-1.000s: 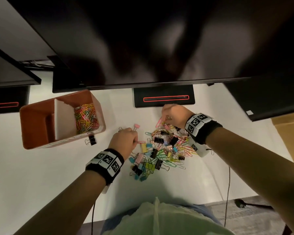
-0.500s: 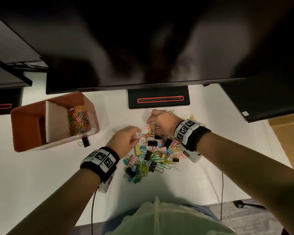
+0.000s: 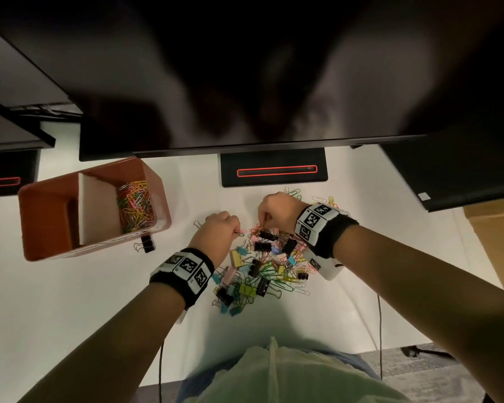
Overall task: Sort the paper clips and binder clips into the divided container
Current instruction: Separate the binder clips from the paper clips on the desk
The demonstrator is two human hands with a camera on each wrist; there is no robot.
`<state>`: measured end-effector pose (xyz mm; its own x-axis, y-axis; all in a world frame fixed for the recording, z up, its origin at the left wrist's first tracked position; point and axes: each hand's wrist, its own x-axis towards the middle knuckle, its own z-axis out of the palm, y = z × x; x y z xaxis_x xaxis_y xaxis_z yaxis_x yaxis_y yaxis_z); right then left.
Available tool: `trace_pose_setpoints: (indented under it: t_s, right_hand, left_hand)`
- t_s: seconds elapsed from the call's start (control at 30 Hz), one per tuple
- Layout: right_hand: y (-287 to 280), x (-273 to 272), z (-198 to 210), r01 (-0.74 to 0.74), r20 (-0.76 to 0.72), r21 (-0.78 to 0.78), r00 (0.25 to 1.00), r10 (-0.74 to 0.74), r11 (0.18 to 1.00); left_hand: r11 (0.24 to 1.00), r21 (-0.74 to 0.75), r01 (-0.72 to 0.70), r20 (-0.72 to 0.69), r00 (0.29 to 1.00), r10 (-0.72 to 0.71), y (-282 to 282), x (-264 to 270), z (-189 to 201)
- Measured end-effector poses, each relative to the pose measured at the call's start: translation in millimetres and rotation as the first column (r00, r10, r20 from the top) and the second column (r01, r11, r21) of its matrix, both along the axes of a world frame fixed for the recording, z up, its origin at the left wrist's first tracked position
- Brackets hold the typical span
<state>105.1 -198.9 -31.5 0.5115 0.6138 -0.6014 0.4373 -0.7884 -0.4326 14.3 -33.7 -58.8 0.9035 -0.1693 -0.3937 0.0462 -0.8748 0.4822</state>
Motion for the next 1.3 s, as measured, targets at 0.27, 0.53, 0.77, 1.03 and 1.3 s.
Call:
trace_pose_setpoints:
  t_s: [0.27, 0.53, 0.77, 1.03, 1.3]
  right_hand:
    - [-6.4, 5.2, 11.7, 0.139, 0.03, 0.141, 0.989, -0.145, 0.98]
    - [36.3, -0.7, 58.8, 0.234, 0.045, 0.39, 0.961, -0.272, 0.891]
    - [152.8, -14.4, 77.8, 0.287, -0.075, 0.544, 0.953, -0.295, 0.788]
    - [207.4, -26.5, 66.6, 0.369, -0.142, 0.479, 0.928, -0.344, 0.797]
    - [93.1, -52.0, 57.8, 0.207, 0.067, 0.348, 0.967, -0.245, 0.914]
  left_hand:
    - [0.979, -0.166, -0.119, 0.092, 0.986, 0.136, 14.3, -10.0, 18.3]
    - [0.882, -0.328, -0.339, 0.252, 0.868, 0.427, 79.4, -32.9, 95.5]
    - [0.763, -0.23, -0.605, 0.177, 0.745, 0.644, 157.8, -37.5, 101.8]
    - [0.81, -0.266, -0.522, 0.213, 0.788, 0.578, 176.5, -57.1, 103.8]
    - [0.932, -0.292, -0.216, 0.064, 0.967, 0.245, 118.6, -87.1, 69.2]
